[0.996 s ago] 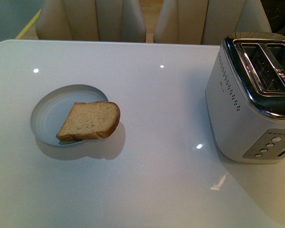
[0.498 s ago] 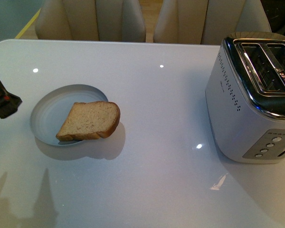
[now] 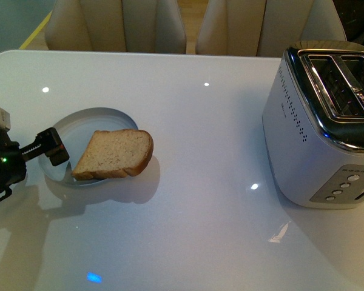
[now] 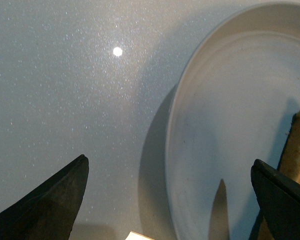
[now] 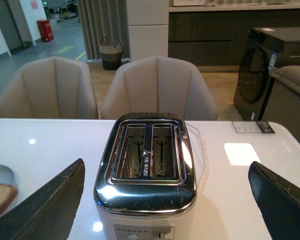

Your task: Left arm holds plate, right arm toasts bread

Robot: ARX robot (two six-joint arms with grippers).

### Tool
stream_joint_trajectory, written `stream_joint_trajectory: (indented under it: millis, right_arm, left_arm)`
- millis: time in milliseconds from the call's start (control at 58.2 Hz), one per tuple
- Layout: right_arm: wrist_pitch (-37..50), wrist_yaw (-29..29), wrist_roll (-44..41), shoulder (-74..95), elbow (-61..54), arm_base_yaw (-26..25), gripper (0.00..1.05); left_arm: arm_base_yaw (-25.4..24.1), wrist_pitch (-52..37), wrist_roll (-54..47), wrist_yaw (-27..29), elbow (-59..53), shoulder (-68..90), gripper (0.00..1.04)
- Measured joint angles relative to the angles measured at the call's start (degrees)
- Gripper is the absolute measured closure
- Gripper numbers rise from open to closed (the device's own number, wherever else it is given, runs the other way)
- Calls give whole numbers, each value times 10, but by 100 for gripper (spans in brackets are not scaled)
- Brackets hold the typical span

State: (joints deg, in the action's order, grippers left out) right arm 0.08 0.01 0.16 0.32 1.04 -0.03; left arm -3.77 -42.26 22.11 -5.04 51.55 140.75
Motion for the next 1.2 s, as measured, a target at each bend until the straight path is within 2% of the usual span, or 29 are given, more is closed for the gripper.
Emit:
stream_joint_trajectory:
  millis: [223, 258, 326, 567, 635, 756, 910, 1202]
  right_arm:
    - [0, 0, 0, 0, 0, 0, 9]
    - [0, 0, 0, 0, 0, 0, 9]
    - [0, 0, 0, 0, 0, 0, 9]
    - [0, 0, 0, 0, 0, 0, 9]
    - [0, 0, 0, 0, 0, 0, 9]
    - [0, 0, 0, 0, 0, 0, 9]
    - [0, 0, 0, 0, 0, 0, 9]
    - [0, 0, 0, 0, 0, 0, 9]
  left_arm:
    - [13, 29, -3, 20, 43, 18, 7]
    - [16, 35, -5, 23, 49, 20, 11]
    - [23, 47, -5, 31, 59, 26, 25]
    - [35, 70, 15, 29, 69, 30, 64]
    - [36, 71, 33, 19, 68, 30, 75]
    - [35, 70, 102, -24, 45, 18, 101]
    - [36, 43, 168, -47, -43, -28, 102]
    - [43, 56, 205, -55, -159, -189, 102]
